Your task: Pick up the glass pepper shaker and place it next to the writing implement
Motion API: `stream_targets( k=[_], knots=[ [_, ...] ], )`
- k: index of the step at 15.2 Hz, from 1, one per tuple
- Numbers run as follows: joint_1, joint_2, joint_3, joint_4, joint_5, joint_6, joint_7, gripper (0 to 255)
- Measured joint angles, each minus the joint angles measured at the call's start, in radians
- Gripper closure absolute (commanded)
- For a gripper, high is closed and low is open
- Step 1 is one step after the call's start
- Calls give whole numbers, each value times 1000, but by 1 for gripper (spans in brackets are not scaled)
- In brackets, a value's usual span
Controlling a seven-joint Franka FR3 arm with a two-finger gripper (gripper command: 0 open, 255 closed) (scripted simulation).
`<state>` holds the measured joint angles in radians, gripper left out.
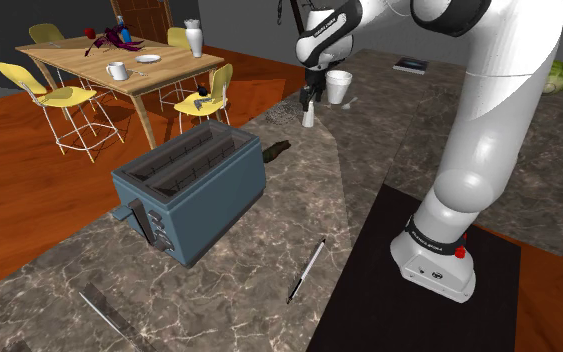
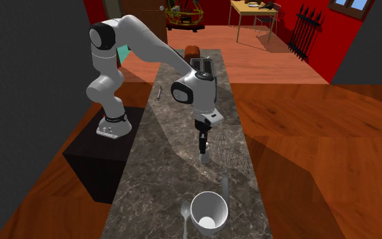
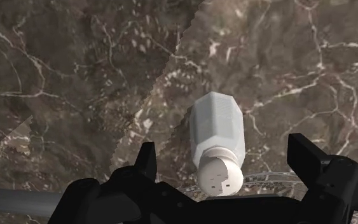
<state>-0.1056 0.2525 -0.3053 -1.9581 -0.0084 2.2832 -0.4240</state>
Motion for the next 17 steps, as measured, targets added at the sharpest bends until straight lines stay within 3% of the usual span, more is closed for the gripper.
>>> stream_targets(
  k=[2,3,17],
  knots=[
    [0,0,0,0,0,0,0,0],
    [0,0,0,0,0,0,0,255],
    [1,-16,-2,20,-5,-35,1,255]
  ],
)
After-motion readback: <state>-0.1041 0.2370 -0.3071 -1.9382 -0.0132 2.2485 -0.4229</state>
